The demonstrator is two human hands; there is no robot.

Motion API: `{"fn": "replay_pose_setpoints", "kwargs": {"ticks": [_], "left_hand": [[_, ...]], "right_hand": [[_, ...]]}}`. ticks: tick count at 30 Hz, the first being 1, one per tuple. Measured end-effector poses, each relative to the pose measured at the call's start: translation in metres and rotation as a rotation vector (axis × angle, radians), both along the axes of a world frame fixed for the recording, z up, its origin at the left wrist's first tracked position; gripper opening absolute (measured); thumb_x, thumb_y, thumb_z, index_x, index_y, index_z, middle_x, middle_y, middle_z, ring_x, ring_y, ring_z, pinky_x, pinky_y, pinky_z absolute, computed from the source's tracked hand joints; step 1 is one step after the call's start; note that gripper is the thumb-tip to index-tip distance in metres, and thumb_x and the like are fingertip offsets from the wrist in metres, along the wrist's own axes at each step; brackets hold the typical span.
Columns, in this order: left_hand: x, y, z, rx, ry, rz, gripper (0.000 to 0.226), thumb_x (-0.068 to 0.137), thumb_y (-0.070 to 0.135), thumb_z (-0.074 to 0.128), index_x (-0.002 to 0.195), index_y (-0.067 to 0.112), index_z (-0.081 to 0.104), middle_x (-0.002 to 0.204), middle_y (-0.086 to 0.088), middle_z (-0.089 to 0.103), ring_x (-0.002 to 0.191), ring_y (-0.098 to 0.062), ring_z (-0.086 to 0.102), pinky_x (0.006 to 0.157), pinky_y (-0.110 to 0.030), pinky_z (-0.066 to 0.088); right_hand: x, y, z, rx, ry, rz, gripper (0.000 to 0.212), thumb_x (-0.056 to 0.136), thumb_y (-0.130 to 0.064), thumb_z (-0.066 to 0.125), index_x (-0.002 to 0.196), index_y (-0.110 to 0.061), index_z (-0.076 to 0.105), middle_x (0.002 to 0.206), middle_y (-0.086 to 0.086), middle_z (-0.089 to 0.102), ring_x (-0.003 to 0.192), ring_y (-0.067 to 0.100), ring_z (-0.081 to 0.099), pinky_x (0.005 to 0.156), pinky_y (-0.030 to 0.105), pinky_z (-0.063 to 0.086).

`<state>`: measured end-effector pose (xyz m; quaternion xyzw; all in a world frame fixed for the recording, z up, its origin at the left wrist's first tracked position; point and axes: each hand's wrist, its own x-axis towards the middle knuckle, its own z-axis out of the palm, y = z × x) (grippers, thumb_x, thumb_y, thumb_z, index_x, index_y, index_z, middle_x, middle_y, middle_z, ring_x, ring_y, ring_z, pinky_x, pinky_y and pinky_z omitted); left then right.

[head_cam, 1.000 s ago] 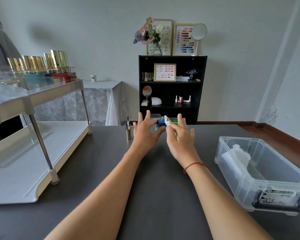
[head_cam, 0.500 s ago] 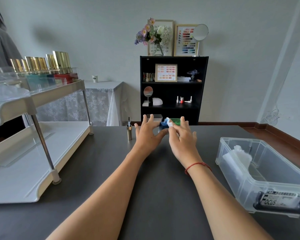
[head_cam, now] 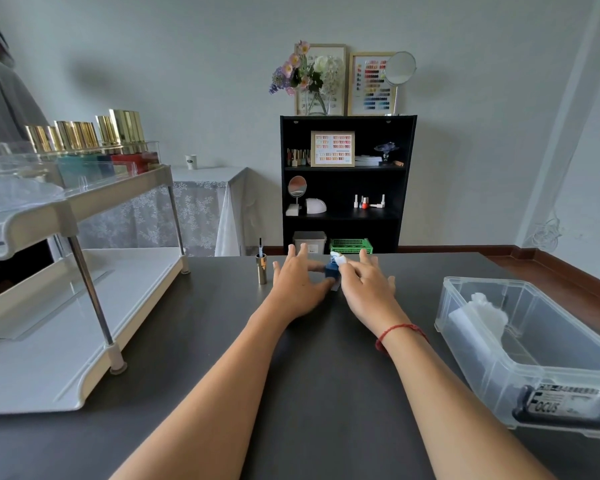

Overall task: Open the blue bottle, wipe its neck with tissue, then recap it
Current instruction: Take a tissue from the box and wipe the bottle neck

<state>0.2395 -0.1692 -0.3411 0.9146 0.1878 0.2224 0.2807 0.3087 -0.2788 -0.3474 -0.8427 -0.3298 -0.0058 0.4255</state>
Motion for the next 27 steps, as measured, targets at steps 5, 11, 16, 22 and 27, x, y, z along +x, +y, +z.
{"fn": "replay_pose_setpoints", "kwargs": {"ticks": [5,11,16,22,27], "left_hand": [[-0.004,0.0041,0.0012,-0.06,0.072,-0.028,0.047,0.091,0.04,0.059,0.135,0.026,0.051,0.161,-0.007,0.013,0.149,-0.024,-0.011,0.116,-0.052,-0.011],[-0.0008,0.0041,0.0025,0.051,0.228,-0.034,0.055,0.092,0.054,0.047,0.144,0.038,0.037,0.162,-0.006,0.006,0.148,-0.026,-0.017,0.111,-0.058,-0.019],[-0.0015,0.0013,0.0011,-0.083,0.018,-0.106,0.052,0.093,0.035,0.056,0.142,0.025,0.043,0.16,-0.01,0.017,0.15,-0.024,-0.002,0.119,-0.042,0.008],[0.002,-0.0003,0.0034,-0.069,-0.137,-0.076,0.049,0.092,0.03,0.058,0.139,0.02,0.048,0.159,-0.009,0.022,0.149,-0.021,0.006,0.119,-0.038,0.016],[0.0032,-0.0014,0.0012,-0.056,-0.146,-0.085,0.047,0.092,0.029,0.059,0.136,0.019,0.05,0.159,-0.009,0.021,0.149,-0.02,0.006,0.119,-0.04,0.018]], "right_hand": [[-0.002,-0.0017,0.0014,0.011,0.012,-0.005,0.04,0.099,-0.031,0.026,0.108,-0.024,0.064,0.159,0.004,0.014,0.148,0.021,0.002,0.115,0.05,-0.01],[-0.0048,-0.0021,0.003,0.006,0.033,0.011,0.036,0.098,-0.031,0.027,0.074,-0.033,0.055,0.159,0.003,0.015,0.147,0.02,0.001,0.115,0.049,-0.012],[-0.0041,-0.002,0.002,0.017,-0.021,0.014,0.039,0.098,-0.03,0.027,0.118,-0.034,0.06,0.159,0.003,0.014,0.148,0.019,0.001,0.115,0.05,-0.013],[-0.0073,-0.0009,0.0007,0.095,-0.152,0.012,0.041,0.098,-0.029,0.029,0.135,-0.034,0.047,0.159,0.002,0.014,0.147,0.014,0.002,0.115,0.047,-0.013],[-0.0036,0.0004,-0.0017,0.095,-0.173,-0.006,0.042,0.098,-0.028,0.028,0.135,-0.032,0.047,0.159,0.002,0.014,0.147,0.015,0.002,0.115,0.049,-0.012]]}}
